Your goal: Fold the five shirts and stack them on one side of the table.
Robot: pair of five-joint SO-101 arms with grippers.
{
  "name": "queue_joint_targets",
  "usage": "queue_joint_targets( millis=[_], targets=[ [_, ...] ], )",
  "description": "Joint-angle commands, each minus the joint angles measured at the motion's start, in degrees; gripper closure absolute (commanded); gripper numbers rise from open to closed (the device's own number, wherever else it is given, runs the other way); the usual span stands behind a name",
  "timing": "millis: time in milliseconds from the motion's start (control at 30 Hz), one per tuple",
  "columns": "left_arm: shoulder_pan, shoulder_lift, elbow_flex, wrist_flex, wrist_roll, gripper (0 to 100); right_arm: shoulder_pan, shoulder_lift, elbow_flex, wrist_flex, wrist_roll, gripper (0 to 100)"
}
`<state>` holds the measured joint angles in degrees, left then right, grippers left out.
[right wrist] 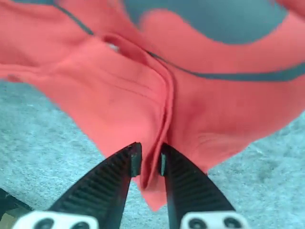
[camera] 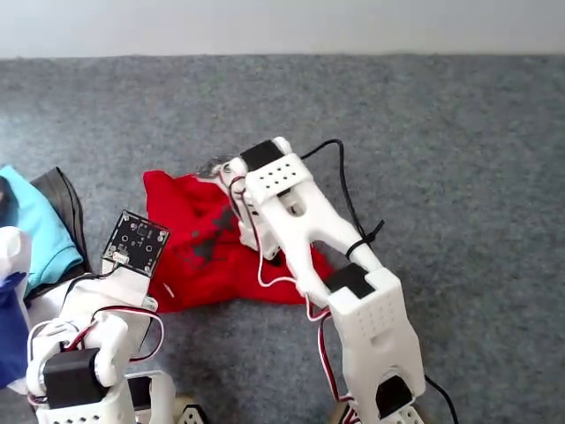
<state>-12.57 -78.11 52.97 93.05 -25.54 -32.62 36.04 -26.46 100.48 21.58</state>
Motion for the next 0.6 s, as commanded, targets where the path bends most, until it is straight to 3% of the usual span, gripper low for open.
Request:
queue_joint_targets(
  millis=[0,333,567],
  targets=[
    [0.35,-0.18,-0.22,-0.88,0.35,99,1.8,0.13,-0.53,2.24,0.79,92.1],
    [0.35,-0.18,-0.22,-0.88,0.35,99,1.98,-0.13,-0.62,2.15,0.79,99.3],
    [0.26,-0.18,-1.98,-4.31,0.44,99,4.53,-12.79,-0.53,2.42,3.96,99.0]
  ],
)
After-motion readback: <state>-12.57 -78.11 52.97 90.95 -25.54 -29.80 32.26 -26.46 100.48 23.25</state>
